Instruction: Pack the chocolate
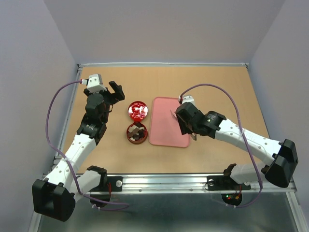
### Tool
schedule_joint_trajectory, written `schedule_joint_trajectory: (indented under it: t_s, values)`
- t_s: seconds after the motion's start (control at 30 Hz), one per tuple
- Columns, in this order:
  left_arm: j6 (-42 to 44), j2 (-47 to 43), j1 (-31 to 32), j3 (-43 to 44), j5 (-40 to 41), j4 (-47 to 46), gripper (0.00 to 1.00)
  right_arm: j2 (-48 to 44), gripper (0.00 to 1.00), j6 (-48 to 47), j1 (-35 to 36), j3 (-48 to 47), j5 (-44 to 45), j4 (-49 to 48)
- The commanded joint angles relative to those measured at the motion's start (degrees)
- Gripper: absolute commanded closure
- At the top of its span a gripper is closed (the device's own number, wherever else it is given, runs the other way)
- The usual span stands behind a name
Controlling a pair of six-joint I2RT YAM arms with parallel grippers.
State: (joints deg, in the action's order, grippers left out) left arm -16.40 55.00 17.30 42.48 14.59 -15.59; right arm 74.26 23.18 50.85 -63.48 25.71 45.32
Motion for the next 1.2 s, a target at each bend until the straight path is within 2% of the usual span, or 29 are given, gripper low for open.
schedule_joint_trajectory:
  t_s: [0.0,0.27,0.87,1.17]
  values:
    - [0.4,-1.0,0.5,2.4,-0.1,-1.8,0.01,-0.3,0.47,1.3,-1.6,0.9,2.1,0.1]
    - [0.5,-0.9,0.5,2.4,0.0,-1.9,0.01,2.8,0.47,-0.3,-3.5,0.0,1.8,-0.1]
    - [0.7,-0.6,0.5,2.3,0.2,-2.1,0.01,5.5,0.47,-3.9,-7.1,0.7,-5.4,-5.9]
    - [0.8,-0.5,0.5,2.2,0.4,-2.2,0.01,4.8,0.51,-2.5,-7.3,1.9,-8.1,-5.2]
